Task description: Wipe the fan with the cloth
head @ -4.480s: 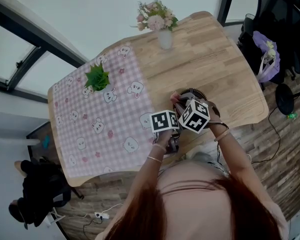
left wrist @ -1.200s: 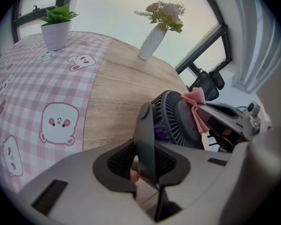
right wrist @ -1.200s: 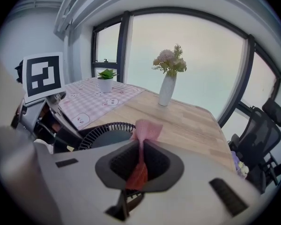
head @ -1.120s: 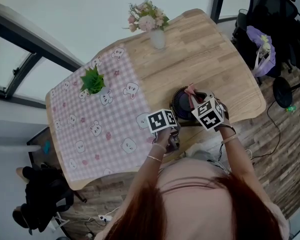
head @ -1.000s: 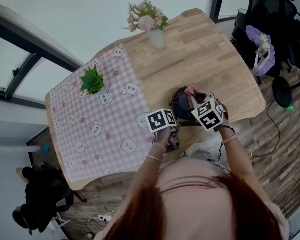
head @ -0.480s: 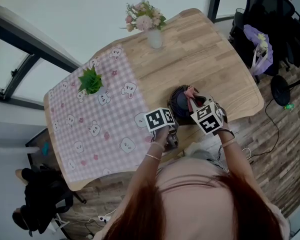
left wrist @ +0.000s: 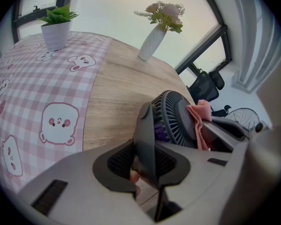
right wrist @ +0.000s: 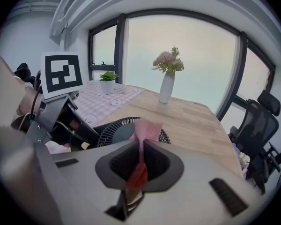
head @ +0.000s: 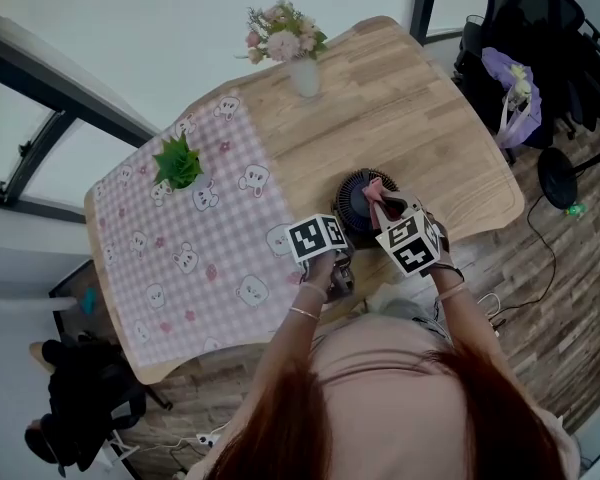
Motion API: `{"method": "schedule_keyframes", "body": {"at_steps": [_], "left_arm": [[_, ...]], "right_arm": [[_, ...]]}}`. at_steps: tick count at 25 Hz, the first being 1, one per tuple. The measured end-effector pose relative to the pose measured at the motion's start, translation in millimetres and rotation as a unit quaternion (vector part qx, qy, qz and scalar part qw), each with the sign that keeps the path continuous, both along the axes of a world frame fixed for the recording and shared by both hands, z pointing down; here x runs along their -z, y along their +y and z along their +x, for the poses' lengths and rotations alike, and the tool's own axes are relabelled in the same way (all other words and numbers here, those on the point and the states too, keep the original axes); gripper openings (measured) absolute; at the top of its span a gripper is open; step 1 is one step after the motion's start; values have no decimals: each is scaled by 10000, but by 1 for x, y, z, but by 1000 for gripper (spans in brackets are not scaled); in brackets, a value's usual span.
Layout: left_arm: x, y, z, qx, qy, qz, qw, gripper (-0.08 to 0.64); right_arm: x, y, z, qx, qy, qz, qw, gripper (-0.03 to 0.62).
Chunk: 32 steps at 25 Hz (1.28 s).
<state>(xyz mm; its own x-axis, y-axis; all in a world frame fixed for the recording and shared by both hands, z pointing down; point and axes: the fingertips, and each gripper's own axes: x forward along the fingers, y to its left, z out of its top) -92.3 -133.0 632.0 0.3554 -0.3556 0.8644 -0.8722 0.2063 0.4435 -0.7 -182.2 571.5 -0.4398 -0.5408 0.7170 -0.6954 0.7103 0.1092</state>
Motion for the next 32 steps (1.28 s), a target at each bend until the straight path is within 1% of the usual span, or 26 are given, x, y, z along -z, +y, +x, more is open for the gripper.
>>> {"method": "schedule_keyframes", "body": {"at_steps": [11,22,32], "left_arm": [[0,1,0,-58,17,24,10000,86],[0,0,1,-125,45,49,9999,86],[-1,2,-2,-164,64,81,9998,86]], "right_arm": [[0,11,-11,128,39,-28,9999,23],[0,19,-26,369,80,-46,9993,23],[-2,21,-40,612,229,-91,9978,23]]}}
